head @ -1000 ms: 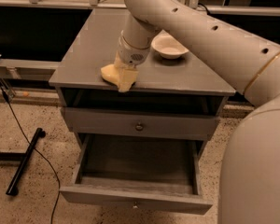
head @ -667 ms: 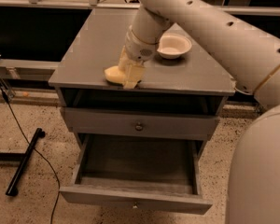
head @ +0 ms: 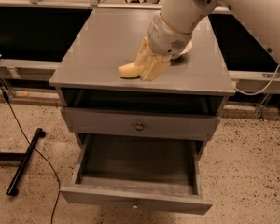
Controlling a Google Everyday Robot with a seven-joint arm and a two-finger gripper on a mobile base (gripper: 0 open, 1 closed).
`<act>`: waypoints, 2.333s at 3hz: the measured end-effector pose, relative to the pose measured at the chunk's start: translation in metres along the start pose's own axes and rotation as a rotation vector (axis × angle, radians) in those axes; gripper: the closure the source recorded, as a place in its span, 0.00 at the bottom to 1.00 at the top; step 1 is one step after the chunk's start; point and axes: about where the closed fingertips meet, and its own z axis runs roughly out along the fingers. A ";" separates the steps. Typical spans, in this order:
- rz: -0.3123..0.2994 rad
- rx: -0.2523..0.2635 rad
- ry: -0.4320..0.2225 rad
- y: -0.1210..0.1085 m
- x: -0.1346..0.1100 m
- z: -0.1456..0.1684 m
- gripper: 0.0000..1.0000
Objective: Place sponge into middle drawer
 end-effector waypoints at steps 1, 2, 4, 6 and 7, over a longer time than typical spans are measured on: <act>-0.013 -0.028 0.002 0.003 0.006 0.010 1.00; -0.064 -0.059 -0.037 0.025 0.008 0.018 1.00; -0.080 -0.070 -0.217 0.093 0.020 0.047 1.00; -0.049 -0.092 -0.245 0.100 0.031 0.053 1.00; 0.006 -0.101 -0.337 0.117 0.050 0.068 1.00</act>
Offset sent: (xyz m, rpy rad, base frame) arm -0.0483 -0.0242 -0.0417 0.0325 0.0615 0.1811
